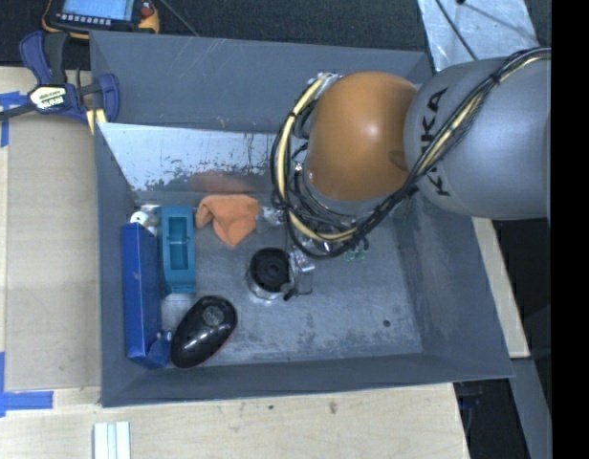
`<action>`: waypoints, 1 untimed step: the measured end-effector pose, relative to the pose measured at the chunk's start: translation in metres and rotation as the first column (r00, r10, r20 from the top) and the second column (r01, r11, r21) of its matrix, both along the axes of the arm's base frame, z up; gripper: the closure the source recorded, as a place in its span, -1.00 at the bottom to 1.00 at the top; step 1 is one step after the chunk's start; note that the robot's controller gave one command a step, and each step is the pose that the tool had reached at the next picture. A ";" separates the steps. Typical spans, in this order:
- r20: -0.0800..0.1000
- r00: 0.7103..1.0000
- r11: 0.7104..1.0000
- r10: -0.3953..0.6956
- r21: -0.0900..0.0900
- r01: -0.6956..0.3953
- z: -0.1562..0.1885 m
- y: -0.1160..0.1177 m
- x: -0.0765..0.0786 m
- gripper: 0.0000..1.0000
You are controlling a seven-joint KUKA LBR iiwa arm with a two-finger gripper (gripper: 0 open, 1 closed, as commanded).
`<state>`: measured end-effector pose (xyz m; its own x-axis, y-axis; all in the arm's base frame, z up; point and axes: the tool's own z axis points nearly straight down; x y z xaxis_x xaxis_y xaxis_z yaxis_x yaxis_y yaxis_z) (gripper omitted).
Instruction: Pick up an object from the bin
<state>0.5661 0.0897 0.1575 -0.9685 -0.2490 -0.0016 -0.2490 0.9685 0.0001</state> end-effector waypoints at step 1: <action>0.000 0.999 0.999 -0.046 0.001 0.046 -0.005 -0.002 0.002 -1.00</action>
Offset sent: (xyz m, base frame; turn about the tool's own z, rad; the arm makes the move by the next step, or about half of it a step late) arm 0.0298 -0.0395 -0.0816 0.0517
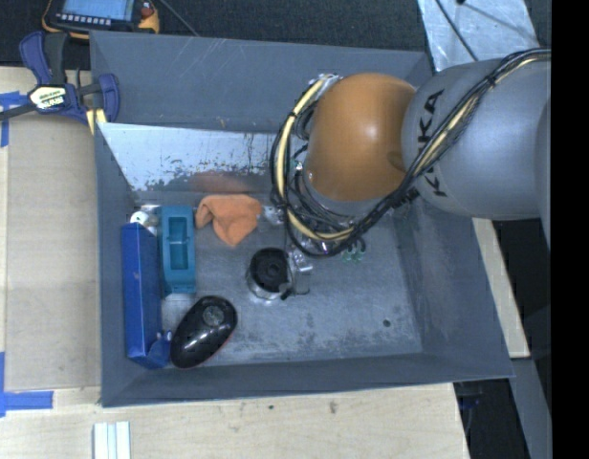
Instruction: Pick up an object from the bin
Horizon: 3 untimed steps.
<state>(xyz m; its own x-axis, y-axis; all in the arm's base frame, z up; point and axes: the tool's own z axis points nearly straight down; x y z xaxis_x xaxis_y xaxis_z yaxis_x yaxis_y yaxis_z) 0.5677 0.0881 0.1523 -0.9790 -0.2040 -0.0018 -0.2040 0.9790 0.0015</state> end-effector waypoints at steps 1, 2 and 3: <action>0.002 0.977 0.977 -0.213 -0.001 0.213 -0.033 -0.019 0.013 -1.00; 0.003 0.998 0.998 -0.061 -0.001 0.061 -0.059 -0.039 0.035 1.00; 0.003 0.998 0.998 -0.061 -0.001 0.061 -0.059 -0.039 0.035 1.00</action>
Offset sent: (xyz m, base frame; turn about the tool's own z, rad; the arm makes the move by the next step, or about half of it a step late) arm 0.0341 -0.0379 -0.0596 0.0589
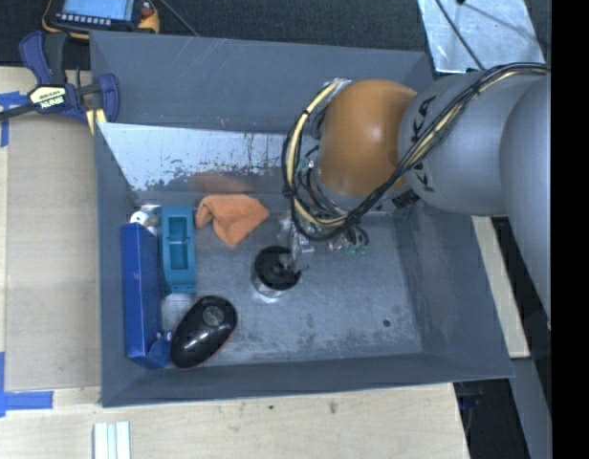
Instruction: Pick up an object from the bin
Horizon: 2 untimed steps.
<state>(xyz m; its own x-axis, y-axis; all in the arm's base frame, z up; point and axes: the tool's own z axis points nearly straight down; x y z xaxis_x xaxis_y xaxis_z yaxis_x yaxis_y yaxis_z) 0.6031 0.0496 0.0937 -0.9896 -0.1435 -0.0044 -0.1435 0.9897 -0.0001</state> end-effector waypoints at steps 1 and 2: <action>-0.008 1.000 1.000 -0.003 0.000 0.003 0.048 -0.017 -0.002 1.00; 0.017 1.000 1.000 -0.021 -0.002 0.021 0.046 0.012 0.014 1.00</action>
Offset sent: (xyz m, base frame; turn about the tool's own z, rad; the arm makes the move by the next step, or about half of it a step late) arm 0.0198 0.0704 -0.0201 0.0229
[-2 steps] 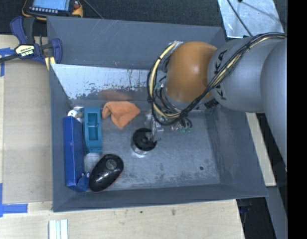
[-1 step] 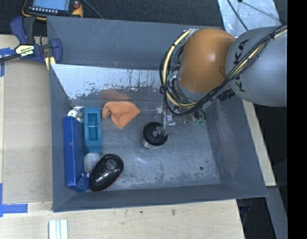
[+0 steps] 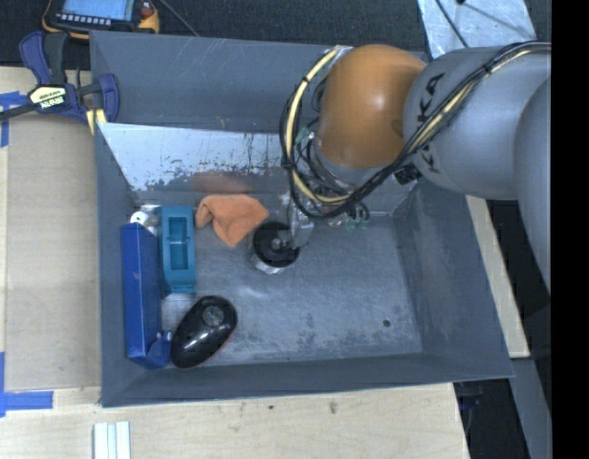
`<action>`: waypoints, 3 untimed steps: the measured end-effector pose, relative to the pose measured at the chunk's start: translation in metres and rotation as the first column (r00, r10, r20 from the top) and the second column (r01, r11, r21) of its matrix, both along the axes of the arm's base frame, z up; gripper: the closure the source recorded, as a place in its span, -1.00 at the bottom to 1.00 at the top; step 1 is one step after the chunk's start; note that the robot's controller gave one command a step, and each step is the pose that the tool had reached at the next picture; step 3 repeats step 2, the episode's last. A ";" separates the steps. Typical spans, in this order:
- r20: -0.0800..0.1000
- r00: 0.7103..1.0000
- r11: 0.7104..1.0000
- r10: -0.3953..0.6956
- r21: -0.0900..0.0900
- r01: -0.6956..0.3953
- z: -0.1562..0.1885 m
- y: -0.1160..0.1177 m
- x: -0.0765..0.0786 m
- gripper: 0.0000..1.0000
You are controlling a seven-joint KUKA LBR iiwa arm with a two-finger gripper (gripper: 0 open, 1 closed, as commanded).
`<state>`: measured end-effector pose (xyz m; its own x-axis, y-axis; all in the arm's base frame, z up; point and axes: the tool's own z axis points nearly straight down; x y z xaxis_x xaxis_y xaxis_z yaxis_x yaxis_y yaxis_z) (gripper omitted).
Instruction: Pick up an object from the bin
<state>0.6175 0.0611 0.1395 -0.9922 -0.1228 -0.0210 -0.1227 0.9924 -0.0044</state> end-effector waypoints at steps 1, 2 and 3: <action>-0.034 0.999 1.000 0.009 0.003 -0.009 0.006 0.015 -0.028 1.00; -0.019 0.998 0.998 0.066 0.002 -0.066 0.070 -0.026 -0.048 1.00; -0.019 0.998 0.998 0.066 0.002 -0.066 0.070 -0.026 -0.048 1.00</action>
Offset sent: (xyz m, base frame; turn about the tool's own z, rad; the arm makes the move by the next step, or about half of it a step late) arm -0.0488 -0.0251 0.0696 -0.0680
